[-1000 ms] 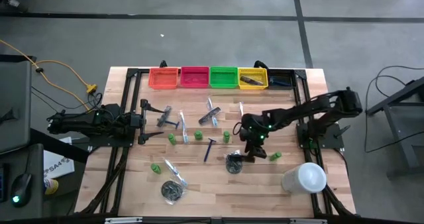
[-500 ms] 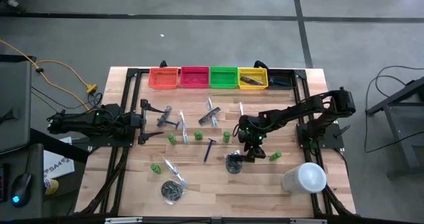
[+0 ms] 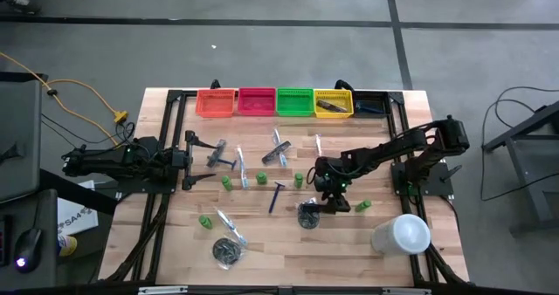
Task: Pick & Place Travel size toiletries
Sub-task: Put the black hair comb into the yellow bin
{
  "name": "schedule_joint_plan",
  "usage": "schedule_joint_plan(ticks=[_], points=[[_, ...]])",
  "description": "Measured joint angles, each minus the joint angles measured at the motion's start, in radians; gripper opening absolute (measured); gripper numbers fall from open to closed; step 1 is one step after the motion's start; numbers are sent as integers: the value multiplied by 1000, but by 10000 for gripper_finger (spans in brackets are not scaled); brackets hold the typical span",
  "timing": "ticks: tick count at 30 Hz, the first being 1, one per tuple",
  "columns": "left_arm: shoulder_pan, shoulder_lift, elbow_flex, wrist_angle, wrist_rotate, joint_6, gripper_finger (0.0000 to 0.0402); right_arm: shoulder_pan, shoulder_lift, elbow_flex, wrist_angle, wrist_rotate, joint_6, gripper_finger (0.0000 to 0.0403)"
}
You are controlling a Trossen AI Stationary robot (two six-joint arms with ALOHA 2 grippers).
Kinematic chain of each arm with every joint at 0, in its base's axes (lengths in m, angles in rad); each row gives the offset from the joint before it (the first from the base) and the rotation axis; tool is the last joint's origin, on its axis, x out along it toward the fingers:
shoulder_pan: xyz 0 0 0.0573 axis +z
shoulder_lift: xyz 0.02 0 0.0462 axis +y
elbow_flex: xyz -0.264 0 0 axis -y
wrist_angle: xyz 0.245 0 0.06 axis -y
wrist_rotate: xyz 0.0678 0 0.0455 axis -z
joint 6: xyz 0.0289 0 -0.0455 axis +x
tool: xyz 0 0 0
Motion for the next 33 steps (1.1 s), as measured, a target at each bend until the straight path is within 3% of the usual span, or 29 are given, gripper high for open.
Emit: schedule_joint_plan(ticks=[10,16,33], points=[[0,0,0,0,0,0,397,38,0,0,8,8,21,176],[0,0,0,0,0,0,397,55,-2,0,11,82,33,176],[0,0,0,0,0,0,397,73,-2,0,23,86,60,176]])
